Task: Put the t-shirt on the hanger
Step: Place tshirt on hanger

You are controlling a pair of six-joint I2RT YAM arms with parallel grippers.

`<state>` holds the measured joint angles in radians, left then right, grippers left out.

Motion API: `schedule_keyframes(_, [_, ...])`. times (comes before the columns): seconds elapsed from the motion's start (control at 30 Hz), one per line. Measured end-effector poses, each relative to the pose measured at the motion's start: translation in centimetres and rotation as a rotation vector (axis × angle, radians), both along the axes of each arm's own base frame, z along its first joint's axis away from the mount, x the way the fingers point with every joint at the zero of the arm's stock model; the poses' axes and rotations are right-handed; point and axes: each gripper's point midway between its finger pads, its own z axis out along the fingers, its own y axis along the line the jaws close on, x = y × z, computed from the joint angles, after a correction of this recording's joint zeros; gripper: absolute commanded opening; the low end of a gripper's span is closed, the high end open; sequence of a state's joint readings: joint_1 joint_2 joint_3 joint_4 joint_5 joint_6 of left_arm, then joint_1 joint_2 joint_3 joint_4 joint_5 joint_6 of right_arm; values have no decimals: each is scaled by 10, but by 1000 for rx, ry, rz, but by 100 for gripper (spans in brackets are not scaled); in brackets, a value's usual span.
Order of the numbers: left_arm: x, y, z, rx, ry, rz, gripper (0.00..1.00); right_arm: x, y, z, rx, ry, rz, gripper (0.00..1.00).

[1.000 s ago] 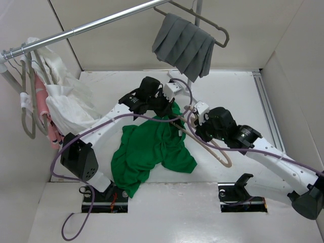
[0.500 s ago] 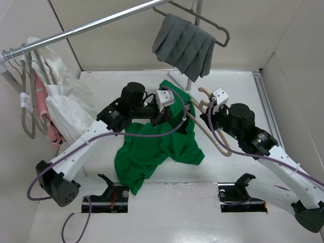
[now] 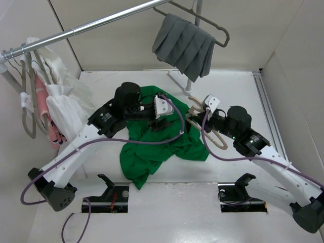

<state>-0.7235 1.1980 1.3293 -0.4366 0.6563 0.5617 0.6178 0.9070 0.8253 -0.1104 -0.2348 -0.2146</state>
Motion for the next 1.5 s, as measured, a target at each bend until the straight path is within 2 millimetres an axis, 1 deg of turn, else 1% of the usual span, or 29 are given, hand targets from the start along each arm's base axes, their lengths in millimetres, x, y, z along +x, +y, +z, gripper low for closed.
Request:
schedule_keyframes(0.03, [2, 5, 4, 9, -44, 5, 64, -2, 0, -3, -4, -2, 11, 0])
schedule_keyframes(0.1, [1, 16, 10, 28, -124, 10, 74, -5, 1, -6, -10, -5, 37, 0])
schedule_keyframes(0.13, [1, 21, 14, 35, -171, 10, 86, -6, 3, -5, -8, -10, 54, 0])
schedule_keyframes(0.17, [1, 25, 19, 43, -222, 8, 93, -8, 5, -4, -6, -16, 74, 0])
schedule_keyframes(0.23, [3, 32, 25, 58, -305, 5, 95, -11, 10, -1, 1, -29, 112, 0])
schedule_keyframes(0.3, [7, 35, 26, 77, -372, 4, 96, -14, 14, 0, 4, -37, 144, 0])
schedule_keyframes(0.37, [13, 36, 20, 103, -414, 1, 97, -16, 18, -1, 4, -36, 170, 0])
schedule_keyframes(0.4, [16, 35, 13, 121, -424, -2, 99, -17, 19, -2, 4, -35, 181, 0])
schedule_keyframes(0.53, [34, 26, -19, 193, -419, -17, 99, -22, 23, 0, 11, -39, 217, 0])
schedule_keyframes(0.6, [45, 20, -37, 233, -402, -29, 96, -24, 25, 1, 14, -43, 234, 0])
schedule_keyframes(0.63, [49, 19, -45, 250, -390, -34, 94, -25, 26, 1, 14, -44, 241, 0])
schedule_keyframes(0.67, [54, 17, -54, 265, -375, -41, 88, -27, 27, 1, 15, -44, 249, 0])
schedule_keyframes(0.7, [58, 17, -62, 280, -361, -44, 64, -28, 28, 1, 15, -44, 257, 0])
schedule_keyframes(0.77, [64, 18, -73, 295, -331, -49, 31, -31, 30, 1, 15, -44, 269, 0])
schedule_keyframes(0.8, [67, 18, -74, 293, -326, -45, 14, -35, 32, -1, 15, -31, 293, 0])
schedule_keyframes(0.83, [75, 17, -69, 290, -340, -23, 0, -41, 37, -6, 13, -9, 324, 0])
schedule_keyframes(0.9, [77, 19, -65, 278, -326, -4, 0, -42, 41, -3, 22, -19, 329, 0])
schedule_keyframes(1.03, [77, 23, -63, 269, -279, 41, 0, -34, 41, 1, 24, -22, 305, 0])
schedule_keyframes(1.07, [78, 25, -63, 265, -262, 59, 0, -31, 42, 2, 23, -19, 297, 4])
schedule_keyframes(1.1, [80, 28, -62, 260, -242, 84, 0, -27, 42, 4, 23, -14, 285, 29])
schedule_keyframes(1.13, [82, 32, -61, 248, -216, 113, 0, -24, 42, 6, 23, -8, 274, 45])
schedule_keyframes(1.17, [82, 35, -62, 237, -185, 141, 0, -19, 41, 10, 23, -10, 254, 57])
schedule_keyframes(1.2, [80, 39, -64, 225, -143, 169, 0, -12, 38, 16, 25, -16, 224, 77])
schedule_keyframes(1.23, [78, 42, -64, 207, -103, 193, 0, -5, 33, 24, 28, -28, 187, 83])
schedule_keyframes(1.33, [72, 51, -60, 141, -9, 273, 0, 10, 17, 45, 22, -39, 78, 94])
schedule_keyframes(1.4, [69, 54, -56, 101, 27, 316, 0, 14, 6, 56, 13, -34, 10, 95])
schedule_keyframes(1.5, [67, 59, -53, 44, 76, 388, 0, 14, -15, 70, 6, -25, -95, 95])
